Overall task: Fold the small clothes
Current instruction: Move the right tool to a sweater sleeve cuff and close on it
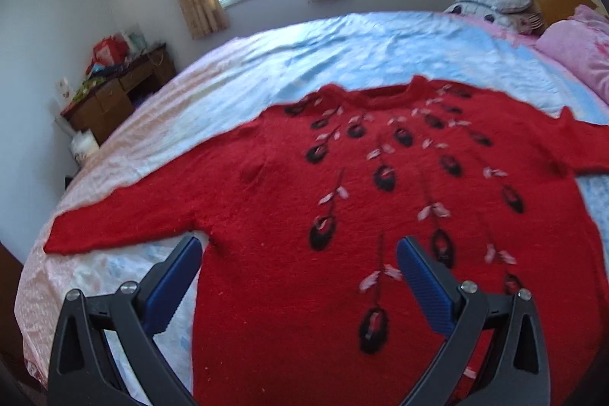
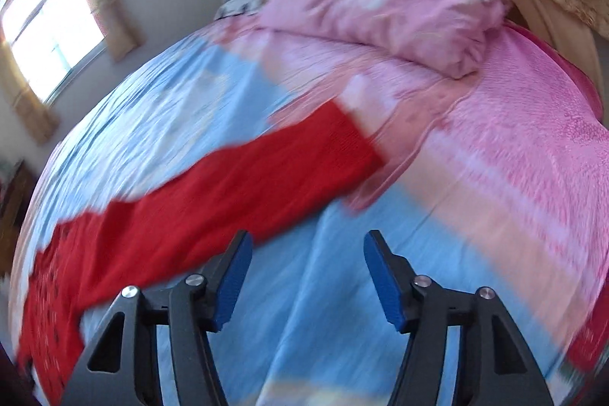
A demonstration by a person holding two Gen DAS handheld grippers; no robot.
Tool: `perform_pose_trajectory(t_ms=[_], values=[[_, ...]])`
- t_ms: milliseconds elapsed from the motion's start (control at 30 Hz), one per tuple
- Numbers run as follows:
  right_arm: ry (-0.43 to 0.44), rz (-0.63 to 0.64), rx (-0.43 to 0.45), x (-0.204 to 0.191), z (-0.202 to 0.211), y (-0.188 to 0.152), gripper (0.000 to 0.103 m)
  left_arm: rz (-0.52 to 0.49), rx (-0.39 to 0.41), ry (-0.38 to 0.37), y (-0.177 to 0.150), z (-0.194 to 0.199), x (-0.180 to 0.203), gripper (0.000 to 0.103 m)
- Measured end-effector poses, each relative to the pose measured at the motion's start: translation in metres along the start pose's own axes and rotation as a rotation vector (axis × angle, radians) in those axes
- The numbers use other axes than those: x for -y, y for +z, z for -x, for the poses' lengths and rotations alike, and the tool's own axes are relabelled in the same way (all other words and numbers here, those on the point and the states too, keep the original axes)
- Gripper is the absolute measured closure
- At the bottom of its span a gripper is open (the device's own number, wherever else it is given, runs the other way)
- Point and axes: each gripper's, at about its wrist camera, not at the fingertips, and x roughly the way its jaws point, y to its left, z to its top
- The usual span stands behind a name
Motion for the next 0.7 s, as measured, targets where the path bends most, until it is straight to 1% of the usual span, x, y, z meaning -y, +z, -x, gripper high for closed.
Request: perform_pose_trajectory(t_ms=[67, 133, 233, 267, 300, 333, 367, 400, 467, 500, 567, 700], values=[[-0.028, -0.024, -0.004, 0.013, -0.015, 0.02, 0.048, 0.018, -0.017, -0.007, 0.0, -0.004, -0.002, 0.0], [-0.026, -0.045, -0.009, 0.023, -0.03, 0.037, 0.048, 0.011, -0.022, 0.002, -0.001, -0.003, -0.001, 0.0], [-0.055, -0.06, -0.018, 0.032, -0.043, 0.051, 0.049, 0.007, -0.022, 0.02, -0.003, 0.002, 0.0, 0.0], [-0.043, -0.067, -0.029, 0.034, -0.049, 0.054, 0.051, 0.011, -0.024, 0.021, -0.004, 0.004, 0.0, 0.0], [-0.022, -0.081, -0.044, 0.037, -0.054, 0.057, 0.057, 0.014, -0.024, 0.018, -0.003, 0.003, -0.002, 0.0], [-0.011, -0.09, -0.058, 0.038, -0.059, 0.058, 0.059, 0.015, -0.025, 0.014, -0.004, 0.005, -0.001, 0.0], [-0.003, -0.094, -0.064, 0.038, -0.06, 0.058, 0.065, 0.015, -0.025, 0.013, -0.004, 0.005, -0.001, 0.0], [0.013, -0.094, -0.063, 0.037, -0.059, 0.057, 0.075, 0.014, -0.025, 0.014, -0.004, 0.004, -0.003, 0.0], [0.03, -0.075, -0.055, 0.033, -0.056, 0.057, 0.086, 0.005, -0.032, 0.022, -0.004, 0.004, -0.002, 0.0], [0.025, -0.063, -0.04, 0.03, -0.053, 0.057, 0.089, 0.004, -0.033, 0.024, -0.003, 0.002, -0.003, 0.0], [0.028, -0.03, -0.02, 0.022, -0.044, 0.056, 0.091, 0.006, -0.035, 0.035, -0.003, 0.002, -0.005, 0.0], [0.032, 0.031, 0.026, 0.005, -0.026, 0.059, 0.092, 0.029, -0.035, 0.048, -0.001, 0.002, -0.014, 0.0]])
